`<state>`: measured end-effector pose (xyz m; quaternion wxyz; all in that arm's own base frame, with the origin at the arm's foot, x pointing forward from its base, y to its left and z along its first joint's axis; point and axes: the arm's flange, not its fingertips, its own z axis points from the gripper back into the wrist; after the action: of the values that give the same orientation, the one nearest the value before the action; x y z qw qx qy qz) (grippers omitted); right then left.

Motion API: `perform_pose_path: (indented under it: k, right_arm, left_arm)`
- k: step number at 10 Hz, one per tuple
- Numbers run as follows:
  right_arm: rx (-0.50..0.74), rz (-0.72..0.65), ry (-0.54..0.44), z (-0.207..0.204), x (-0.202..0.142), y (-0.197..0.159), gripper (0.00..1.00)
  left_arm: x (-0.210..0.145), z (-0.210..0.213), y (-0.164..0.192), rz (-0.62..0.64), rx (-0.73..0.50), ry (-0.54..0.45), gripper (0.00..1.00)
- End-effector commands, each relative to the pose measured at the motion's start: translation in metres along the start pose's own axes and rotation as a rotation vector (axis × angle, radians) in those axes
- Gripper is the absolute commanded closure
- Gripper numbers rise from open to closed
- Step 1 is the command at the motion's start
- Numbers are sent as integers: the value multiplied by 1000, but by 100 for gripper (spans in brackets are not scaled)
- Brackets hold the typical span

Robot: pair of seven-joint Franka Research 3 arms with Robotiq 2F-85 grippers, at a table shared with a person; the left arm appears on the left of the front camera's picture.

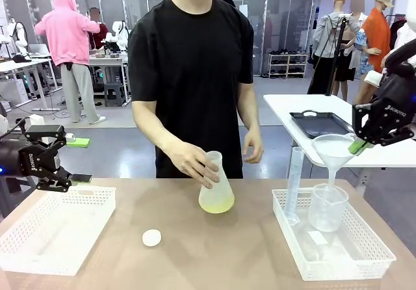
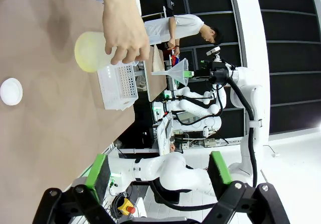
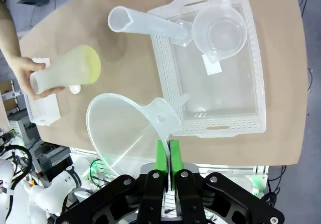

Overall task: Prepare the solutions needed for the experiment.
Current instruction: Once the solution is in the Big flask , pick up the Plastic Funnel and place it back into the right Organizing basket.

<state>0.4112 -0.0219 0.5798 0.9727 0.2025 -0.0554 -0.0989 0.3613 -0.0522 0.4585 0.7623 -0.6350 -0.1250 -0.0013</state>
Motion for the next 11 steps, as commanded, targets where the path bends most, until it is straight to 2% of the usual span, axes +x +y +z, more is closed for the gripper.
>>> perform_pose_path:
  k: [1, 4, 7, 11]
  right_arm:
    - [-25, -53, 100, -28, -12, 2, 96]
    - [-49, -149, 233, -64, -38, -12, 96]
    - [-93, -184, 272, -117, -40, -20, 96]
    - [-134, -201, 176, -153, -14, -23, 96]
  left_arm:
    - [-3, -1, -1, 5, -21, -4, 0]
    - [-3, -1, -1, 5, -21, -4, 0]
    - [-3, -1, -1, 5, -21, -4, 0]
    - [-3, -1, -1, 5, -21, -4, 0]
